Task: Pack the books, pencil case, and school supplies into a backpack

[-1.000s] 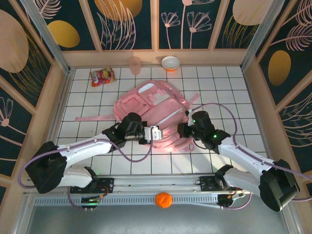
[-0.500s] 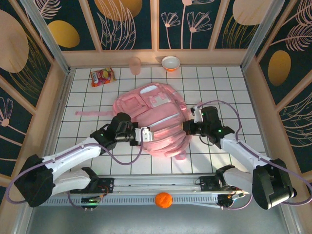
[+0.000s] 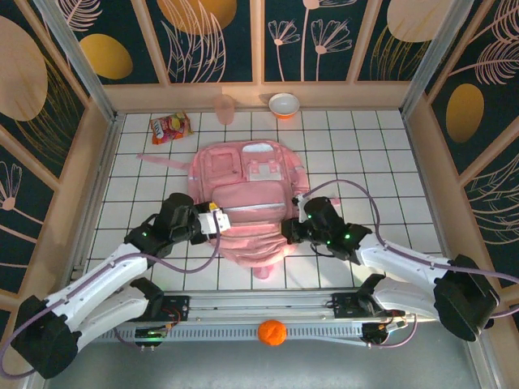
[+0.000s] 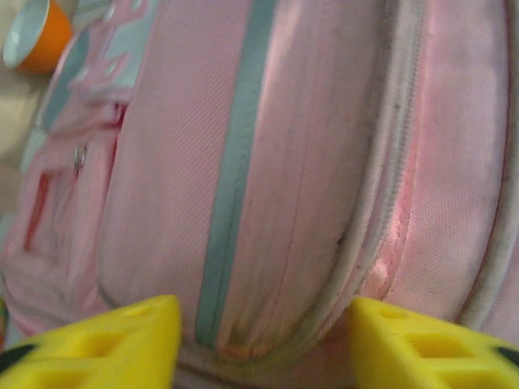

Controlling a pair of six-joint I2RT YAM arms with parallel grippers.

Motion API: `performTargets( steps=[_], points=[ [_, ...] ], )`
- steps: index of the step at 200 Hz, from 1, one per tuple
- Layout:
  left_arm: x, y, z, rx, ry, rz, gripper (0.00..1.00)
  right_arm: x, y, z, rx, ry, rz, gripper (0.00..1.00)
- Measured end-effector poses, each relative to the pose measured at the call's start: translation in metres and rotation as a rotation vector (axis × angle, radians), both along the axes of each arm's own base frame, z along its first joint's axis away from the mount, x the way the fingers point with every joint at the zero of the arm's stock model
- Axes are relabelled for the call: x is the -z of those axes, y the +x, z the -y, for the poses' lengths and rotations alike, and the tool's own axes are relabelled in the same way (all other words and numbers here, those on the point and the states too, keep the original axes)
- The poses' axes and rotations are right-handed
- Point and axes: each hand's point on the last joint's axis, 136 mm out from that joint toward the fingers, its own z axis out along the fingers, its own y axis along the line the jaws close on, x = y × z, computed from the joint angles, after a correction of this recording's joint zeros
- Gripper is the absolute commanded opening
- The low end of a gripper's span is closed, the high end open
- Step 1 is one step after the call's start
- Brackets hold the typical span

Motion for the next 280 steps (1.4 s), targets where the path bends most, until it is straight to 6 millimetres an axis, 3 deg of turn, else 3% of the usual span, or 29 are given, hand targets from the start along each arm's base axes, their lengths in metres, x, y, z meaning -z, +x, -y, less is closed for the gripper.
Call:
performTargets(
  steps=[23,44,68,100,145,193,215,226,280],
  points=[
    [-0.027,-0.005,0.014,0.03,-0.092,-0.037,0.65,0.005,0.001,0.001,0.018,-0.016,-0.007,0.0],
    [-0.042,-0.014,0.04,0.093,-0.142,-0.042,0.69,0.006,0.003,0.002,0.029,-0.024,-0.002,0.0],
    [-0.027,-0.027,0.073,0.175,-0.121,-0.105,0.71,0.006,0.004,0.003,0.034,-0.028,0.001,0.0],
    [-0.002,-0.026,0.108,0.216,-0.066,-0.166,0.69,0.005,0.004,0.003,0.035,-0.032,0.004,0.0],
    [0.003,-0.015,0.146,0.238,-0.084,-0.156,0.59,0.005,0.005,0.003,0.034,-0.032,0.006,0.0],
    [0.022,-0.002,0.158,0.213,-0.054,-0.16,0.38,0.004,0.005,0.003,0.03,-0.033,0.012,0.0],
    [0.028,0.001,0.158,0.211,-0.033,-0.153,0.08,0.0,0.005,0.005,0.032,-0.025,0.019,0.0],
    [0.026,0.002,0.159,0.214,-0.035,-0.138,0.0,-0.003,0.007,0.006,0.036,-0.019,0.026,0.0],
    [0.011,-0.002,0.152,0.247,-0.077,-0.048,0.0,-0.015,0.019,0.022,0.044,0.064,0.024,0.0]
  ],
)
